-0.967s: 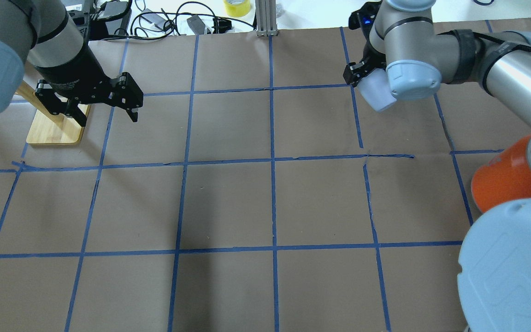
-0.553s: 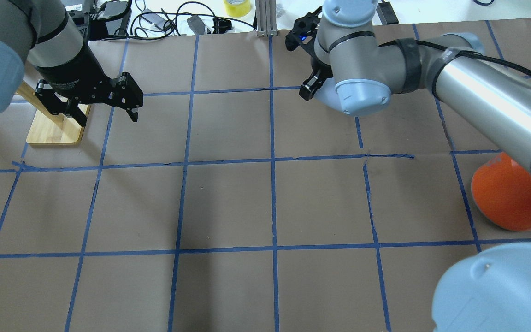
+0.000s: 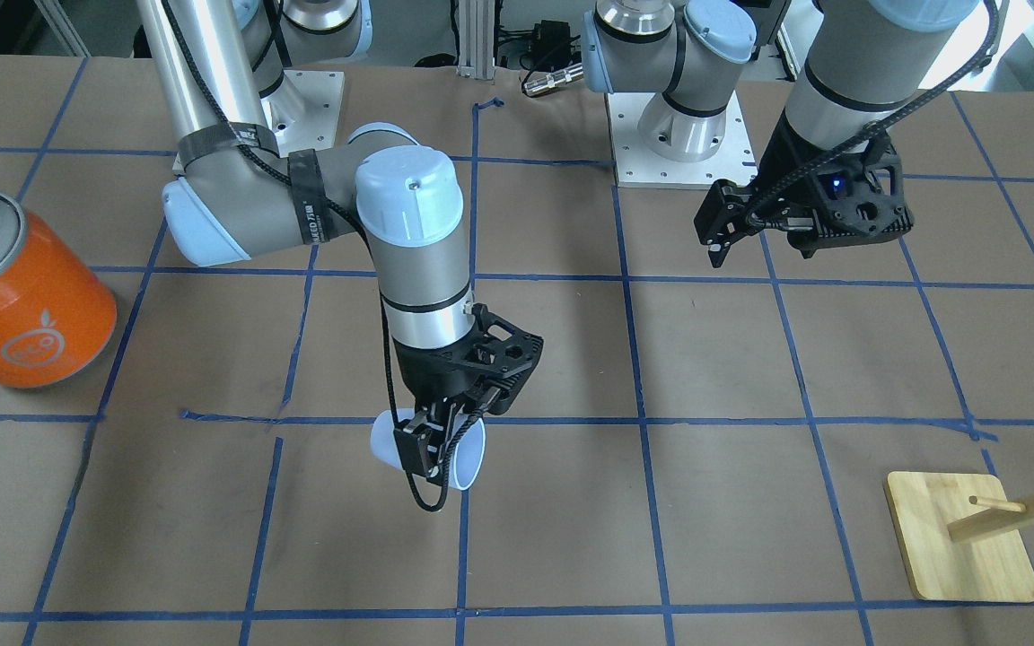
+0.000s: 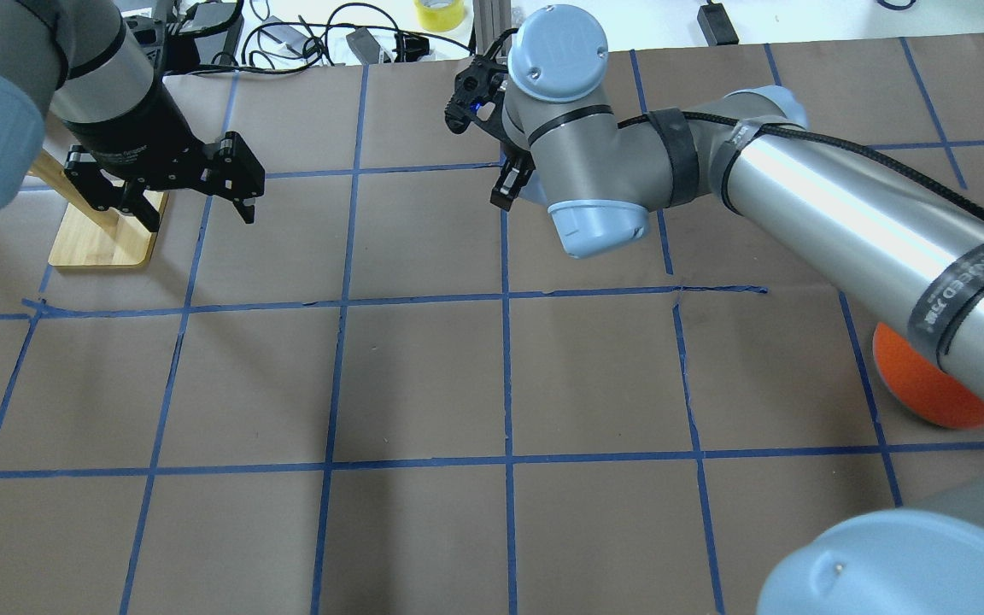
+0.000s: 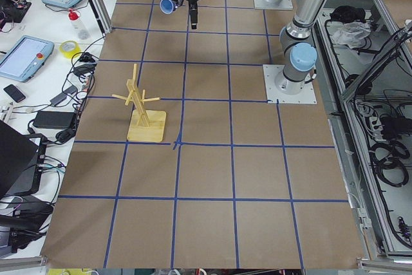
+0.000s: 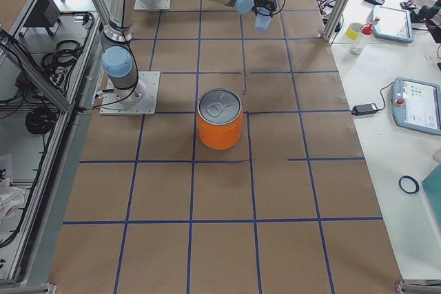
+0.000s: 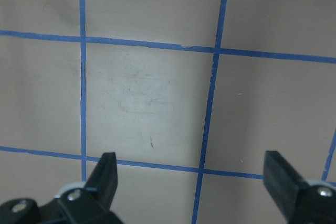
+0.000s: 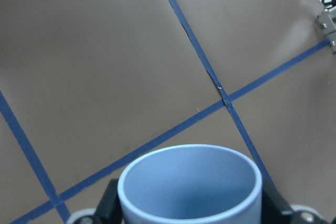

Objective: Flip cup

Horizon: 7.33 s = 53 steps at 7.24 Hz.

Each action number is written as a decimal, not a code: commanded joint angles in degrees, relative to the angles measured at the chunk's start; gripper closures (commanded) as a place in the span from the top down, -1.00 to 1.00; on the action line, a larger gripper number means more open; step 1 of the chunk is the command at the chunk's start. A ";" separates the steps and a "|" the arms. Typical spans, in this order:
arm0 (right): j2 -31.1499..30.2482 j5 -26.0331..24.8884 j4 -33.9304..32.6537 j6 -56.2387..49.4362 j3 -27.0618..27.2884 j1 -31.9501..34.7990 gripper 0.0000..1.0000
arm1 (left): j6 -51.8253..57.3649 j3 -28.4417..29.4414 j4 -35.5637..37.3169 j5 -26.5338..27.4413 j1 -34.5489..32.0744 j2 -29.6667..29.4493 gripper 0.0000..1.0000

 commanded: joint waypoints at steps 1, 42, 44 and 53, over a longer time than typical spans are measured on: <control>1.70 -0.17 -0.50 -4.64 0.41 3.53 0.23 | 0.09 0.82 -0.07 0.06 1.83 -0.19 1.00; -27.57 -0.34 37.55 50.61 3.66 -26.61 1.00 | -5.09 -7.99 31.22 -37.65 -3.78 -25.34 -1.00; -27.83 -0.43 37.64 50.61 3.66 -26.61 1.00 | -10.86 -4.29 30.87 -29.62 -3.96 -24.97 -1.00; -31.17 -0.25 37.73 50.61 3.75 -18.00 1.00 | 10.87 4.68 30.25 1.02 -0.44 -27.95 -1.00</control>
